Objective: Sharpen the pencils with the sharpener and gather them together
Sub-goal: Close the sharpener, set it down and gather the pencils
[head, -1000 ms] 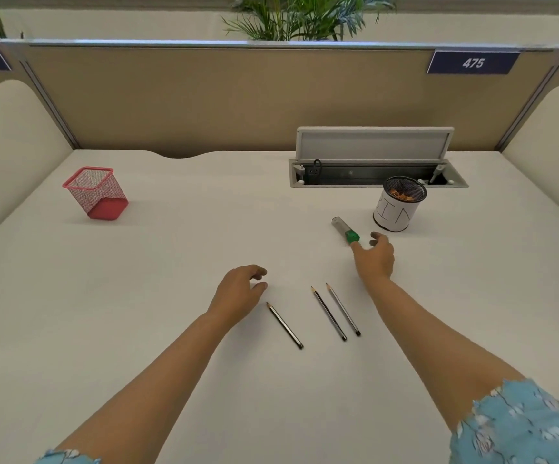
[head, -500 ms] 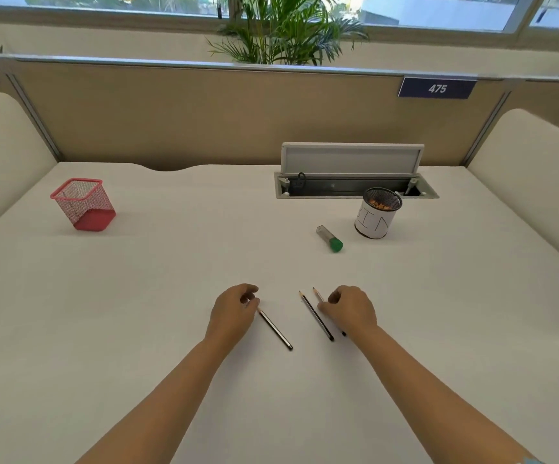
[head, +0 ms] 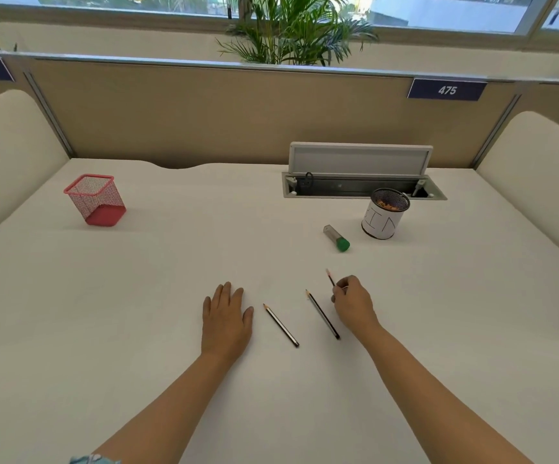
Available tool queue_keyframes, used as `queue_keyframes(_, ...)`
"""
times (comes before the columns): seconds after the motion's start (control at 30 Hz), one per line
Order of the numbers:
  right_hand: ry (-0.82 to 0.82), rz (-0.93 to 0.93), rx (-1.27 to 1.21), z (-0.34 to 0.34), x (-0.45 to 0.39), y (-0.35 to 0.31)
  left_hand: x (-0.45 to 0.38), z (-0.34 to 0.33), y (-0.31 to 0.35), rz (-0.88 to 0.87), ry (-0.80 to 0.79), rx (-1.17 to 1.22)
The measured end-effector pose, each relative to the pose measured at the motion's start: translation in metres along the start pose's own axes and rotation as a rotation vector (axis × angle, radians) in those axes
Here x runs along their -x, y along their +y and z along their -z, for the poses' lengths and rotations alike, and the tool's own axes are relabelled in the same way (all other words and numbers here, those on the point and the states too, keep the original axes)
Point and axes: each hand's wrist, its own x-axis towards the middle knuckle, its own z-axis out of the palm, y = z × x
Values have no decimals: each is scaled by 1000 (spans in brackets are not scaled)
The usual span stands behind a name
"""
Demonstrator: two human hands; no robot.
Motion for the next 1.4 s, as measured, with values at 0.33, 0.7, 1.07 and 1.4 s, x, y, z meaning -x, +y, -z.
queue_keyframes(0.33,-99,40,475,-17,9,-2,1,-1,-1,-6,-1,-9)
queue_keyframes(0.7,-148,-4,-27,-22,19,-20,0,-2,-2,0,-2,2)
queue_keyframes(1.07,-249,118,426,-57,37,-25,1,-3,-3,19,22,41)
queue_keyframes(1.4,-388,51,-152,-56,27,-36,-1,27,32,417,21,1048)
